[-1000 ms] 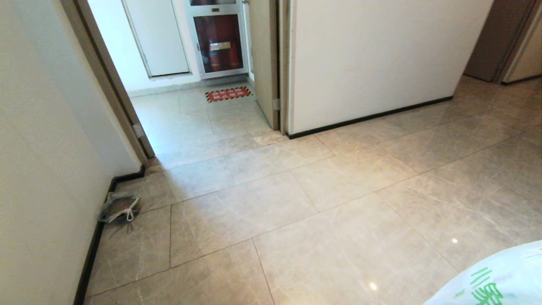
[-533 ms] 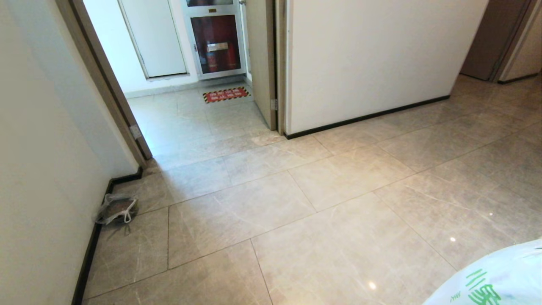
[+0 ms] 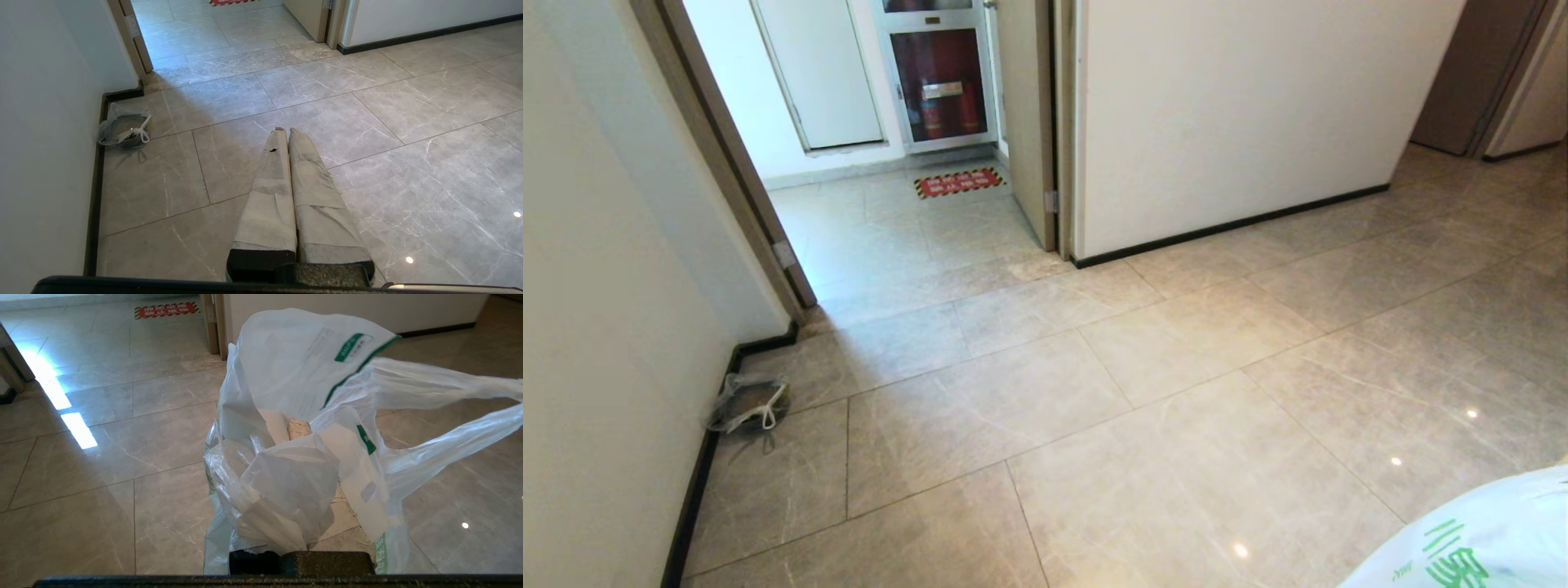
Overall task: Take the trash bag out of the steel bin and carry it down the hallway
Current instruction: Put the trash bag at the door
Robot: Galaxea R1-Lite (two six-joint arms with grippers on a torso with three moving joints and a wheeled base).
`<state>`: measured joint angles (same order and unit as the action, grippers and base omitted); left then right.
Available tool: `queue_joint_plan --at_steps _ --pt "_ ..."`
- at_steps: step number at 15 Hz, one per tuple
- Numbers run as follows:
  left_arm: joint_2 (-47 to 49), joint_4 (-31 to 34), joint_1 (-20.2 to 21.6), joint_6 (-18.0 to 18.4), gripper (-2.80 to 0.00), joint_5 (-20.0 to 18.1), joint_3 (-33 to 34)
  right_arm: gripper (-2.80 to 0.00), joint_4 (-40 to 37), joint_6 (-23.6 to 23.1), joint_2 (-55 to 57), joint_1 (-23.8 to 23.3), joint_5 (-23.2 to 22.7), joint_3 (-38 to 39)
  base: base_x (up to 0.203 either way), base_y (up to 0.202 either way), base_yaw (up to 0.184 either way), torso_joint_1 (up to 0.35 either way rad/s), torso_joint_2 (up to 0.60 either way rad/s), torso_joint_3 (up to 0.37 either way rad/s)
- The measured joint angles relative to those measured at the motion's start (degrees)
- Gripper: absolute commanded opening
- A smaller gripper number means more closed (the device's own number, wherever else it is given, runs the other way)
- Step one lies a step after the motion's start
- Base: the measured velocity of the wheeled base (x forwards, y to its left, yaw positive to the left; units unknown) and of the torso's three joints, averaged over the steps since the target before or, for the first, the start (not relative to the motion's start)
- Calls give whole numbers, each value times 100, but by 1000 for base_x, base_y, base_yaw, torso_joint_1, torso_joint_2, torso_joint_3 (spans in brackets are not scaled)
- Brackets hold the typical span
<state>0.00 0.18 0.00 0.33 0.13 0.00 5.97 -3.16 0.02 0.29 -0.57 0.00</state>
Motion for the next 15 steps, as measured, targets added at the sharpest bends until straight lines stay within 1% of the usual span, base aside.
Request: queue_joint_plan --at_steps 4,15 --pt "0 -1 0 5 -280 0 0 -280 0 -23 0 -5 -2 0 0 0 0 2 2 -96" --pt "0 -9 0 0 -280 2 0 -280 3 -15 0 1 -6 0 0 0 0 2 1 -194"
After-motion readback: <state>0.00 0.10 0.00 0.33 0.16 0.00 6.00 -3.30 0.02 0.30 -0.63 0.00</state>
